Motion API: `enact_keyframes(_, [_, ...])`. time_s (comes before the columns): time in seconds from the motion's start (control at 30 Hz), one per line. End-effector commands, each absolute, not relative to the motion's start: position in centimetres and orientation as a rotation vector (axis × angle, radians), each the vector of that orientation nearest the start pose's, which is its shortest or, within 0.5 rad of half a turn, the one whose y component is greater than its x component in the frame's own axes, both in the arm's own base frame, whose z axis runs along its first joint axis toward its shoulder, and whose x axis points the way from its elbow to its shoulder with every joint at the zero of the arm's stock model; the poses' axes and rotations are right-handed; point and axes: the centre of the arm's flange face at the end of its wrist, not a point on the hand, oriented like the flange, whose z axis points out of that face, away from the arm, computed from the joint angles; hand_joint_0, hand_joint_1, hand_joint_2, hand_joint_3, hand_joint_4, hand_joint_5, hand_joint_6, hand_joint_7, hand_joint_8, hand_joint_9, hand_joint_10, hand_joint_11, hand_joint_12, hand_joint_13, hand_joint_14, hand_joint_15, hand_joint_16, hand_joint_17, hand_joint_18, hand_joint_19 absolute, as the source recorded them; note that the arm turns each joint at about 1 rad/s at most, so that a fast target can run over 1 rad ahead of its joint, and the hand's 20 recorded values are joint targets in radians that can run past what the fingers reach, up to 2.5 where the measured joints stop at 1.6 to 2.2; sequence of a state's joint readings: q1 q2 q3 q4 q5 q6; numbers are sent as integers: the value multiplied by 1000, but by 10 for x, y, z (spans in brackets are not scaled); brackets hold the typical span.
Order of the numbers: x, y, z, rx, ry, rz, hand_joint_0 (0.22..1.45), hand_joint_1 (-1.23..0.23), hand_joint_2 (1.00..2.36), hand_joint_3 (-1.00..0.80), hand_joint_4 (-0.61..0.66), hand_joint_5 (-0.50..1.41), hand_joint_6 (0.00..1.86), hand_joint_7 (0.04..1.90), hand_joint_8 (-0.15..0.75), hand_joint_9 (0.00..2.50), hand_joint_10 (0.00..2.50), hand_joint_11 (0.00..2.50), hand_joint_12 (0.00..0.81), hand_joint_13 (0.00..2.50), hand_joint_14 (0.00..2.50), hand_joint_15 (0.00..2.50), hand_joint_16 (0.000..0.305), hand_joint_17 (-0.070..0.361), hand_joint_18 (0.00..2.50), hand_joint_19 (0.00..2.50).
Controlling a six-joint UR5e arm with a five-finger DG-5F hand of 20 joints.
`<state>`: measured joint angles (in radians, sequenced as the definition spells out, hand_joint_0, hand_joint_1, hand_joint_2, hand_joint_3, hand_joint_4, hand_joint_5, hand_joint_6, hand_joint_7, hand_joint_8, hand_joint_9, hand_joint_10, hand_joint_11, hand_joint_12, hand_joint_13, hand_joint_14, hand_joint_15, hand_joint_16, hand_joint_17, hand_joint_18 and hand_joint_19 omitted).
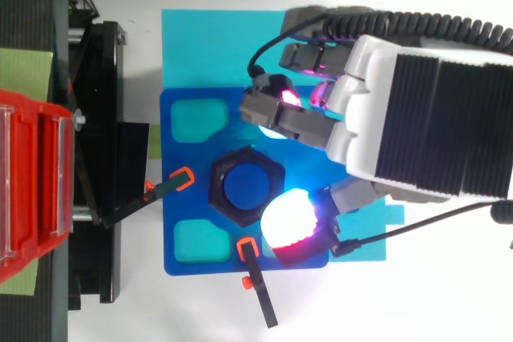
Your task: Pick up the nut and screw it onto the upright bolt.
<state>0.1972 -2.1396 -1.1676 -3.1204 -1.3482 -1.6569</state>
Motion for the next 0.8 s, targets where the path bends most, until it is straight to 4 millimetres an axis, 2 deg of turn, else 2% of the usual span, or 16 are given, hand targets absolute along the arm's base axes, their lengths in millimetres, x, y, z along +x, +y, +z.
enact_keyframes(0.0, [715, -22, 356, -85, 1714, -125, 527, -119, 1000, -500, 264, -52, 505, 1073, 262, 1203, 2, 57, 228, 862, 1, 12, 27, 61, 596, 191])
enact_keyframes(0.13, [715, -29, 368, -98, 1726, -149, 520, -104, 1000, -500, 262, -104, 502, 713, 250, 994, 0, 0, 230, 741, 0, 0, 32, 71, 522, 162])
enact_keyframes(0.23, [716, -32, 370, -100, 1725, -155, 516, -90, 1000, -500, 256, -126, 501, 619, 226, 859, 0, 0, 238, 652, 0, 0, 34, 76, 436, 123])
enact_keyframes(0.37, [717, -31, 370, -107, 1712, -151, 510, -71, 1000, -500, 229, -150, 501, 575, 203, 717, 0, 0, 250, 546, 0, 0, 35, 80, 278, 47])
enact_keyframes(0.4, [721, -24, 370, -121, 1687, -125, 508, -63, 1000, -500, 223, -153, 501, 573, 205, 710, 0, 0, 261, 505, 0, 0, 35, 79, 242, 15])
enact_keyframes(0.53, [727, -18, 372, -133, 1639, -96, 503, -38, 1000, -500, 203, -164, 501, 573, 203, 602, 0, 0, 287, 396, 0, 0, 36, 82, 92, 0])
enact_keyframes(0.6, [735, -11, 366, -136, 1607, -81, 503, -30, 1000, -500, 196, -165, 501, 573, 208, 583, 0, 0, 289, 375, 0, 0, 36, 82, 64, 0])
enact_keyframes(0.63, [735, -10, 366, -135, 1601, -78, 502, -27, 1000, -500, 195, -165, 501, 577, 209, 576, 0, 0, 294, 362, 0, 0, 36, 82, 52, 0])
enact_keyframes(0.67, [736, -6, 356, -138, 1605, -71, 503, -25, 1000, -500, 194, -165, 501, 581, 209, 572, 0, 0, 298, 356, 0, 0, 37, 82, 46, 0])
enact_keyframes(0.77, [734, 0, 345, -136, 1605, -55, 502, -22, 1000, -500, 190, -165, 501, 584, 208, 548, 0, 0, 306, 346, 0, 0, 37, 83, 26, 0])
